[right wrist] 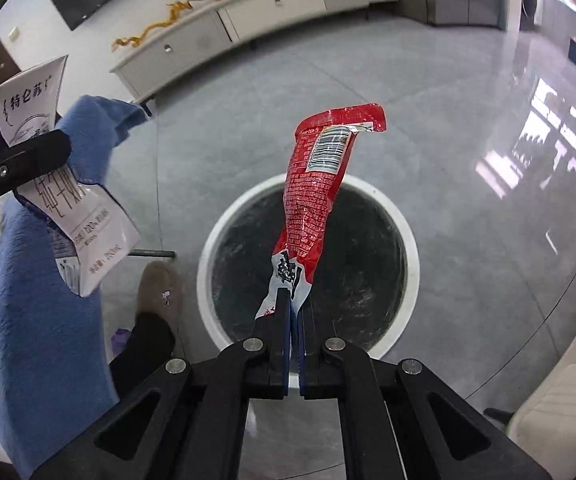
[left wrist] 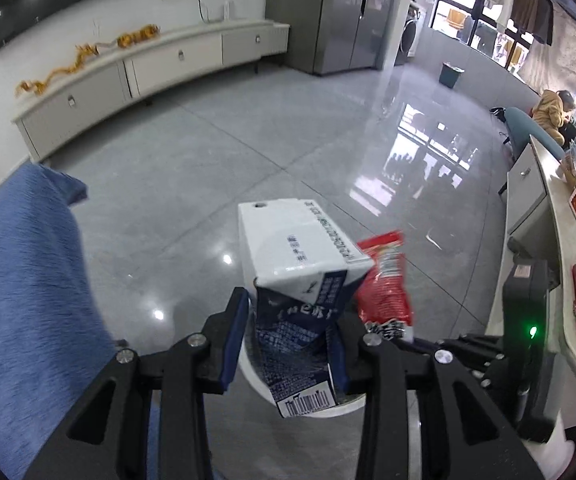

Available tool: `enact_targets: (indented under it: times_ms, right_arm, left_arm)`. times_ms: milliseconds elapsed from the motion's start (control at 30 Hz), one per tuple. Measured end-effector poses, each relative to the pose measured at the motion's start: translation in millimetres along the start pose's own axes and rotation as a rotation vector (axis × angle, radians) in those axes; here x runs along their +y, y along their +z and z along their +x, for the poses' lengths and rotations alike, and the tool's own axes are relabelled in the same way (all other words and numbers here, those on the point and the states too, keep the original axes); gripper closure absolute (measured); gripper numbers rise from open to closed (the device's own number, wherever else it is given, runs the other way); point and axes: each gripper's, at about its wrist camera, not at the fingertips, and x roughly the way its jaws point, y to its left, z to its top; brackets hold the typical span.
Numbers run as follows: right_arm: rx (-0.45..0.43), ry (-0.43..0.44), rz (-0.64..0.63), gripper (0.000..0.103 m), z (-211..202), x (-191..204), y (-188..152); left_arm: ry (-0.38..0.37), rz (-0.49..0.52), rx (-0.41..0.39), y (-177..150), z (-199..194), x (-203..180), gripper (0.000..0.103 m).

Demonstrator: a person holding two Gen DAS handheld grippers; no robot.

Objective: Collect trash
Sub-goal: 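Carry carton and red wrapper to the black bin and release both, then return both open tools to the trash pile on the rug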

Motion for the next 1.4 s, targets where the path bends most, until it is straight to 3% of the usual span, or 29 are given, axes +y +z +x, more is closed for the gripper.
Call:
enact_targets:
  times_ms: [67,133,167,233,367,500,700,967,1100,1400]
  right_arm:
    - [0.006,0.005,0.018,0.095,4,-7,-1]
    - [0.011,0.009,0.041,0.073,12,-10,1]
    - [0.009,0.003,0.049,0.068,13,-12,0]
    - [0.001,0.004,0.063,0.067,17,-15,1]
    - [-0.033,-0.003,0.078,0.067,5,-16,-1]
    - [-0.091,-0.021,0.070,0.066,-20,-10,0]
    - [-0.206,-0.025,0.030,0.061,-64,13,2]
    - [-0.304,0.046,-0.102,0.057,-113,82,-6]
    - [-0.343,0.100,-0.173,0.049,-140,118,-11]
    - [-0.400,0.207,-0.311,0.049,-192,194,-31]
  left_arm:
    - [-0.027,-0.019,0.020,1,13,3,0.067]
    - [-0.042,-0.036,0.039,2,25,7,0.064]
    - [-0.057,-0.053,0.048,2,29,9,0.057]
    - [-0.072,-0.066,0.055,2,33,12,0.048]
    - [-0.094,-0.064,0.039,-2,24,16,0.048]
    - [-0.042,-0.026,-0.045,-12,-17,20,0.048]
    - [0.104,0.022,-0.223,-41,-106,44,0.048]
    - [0.216,-0.027,-0.303,-98,-198,88,0.048]
    - [0.271,-0.099,-0.328,-133,-236,117,0.045]
    - [0.382,-0.219,-0.402,-204,-308,163,0.044]
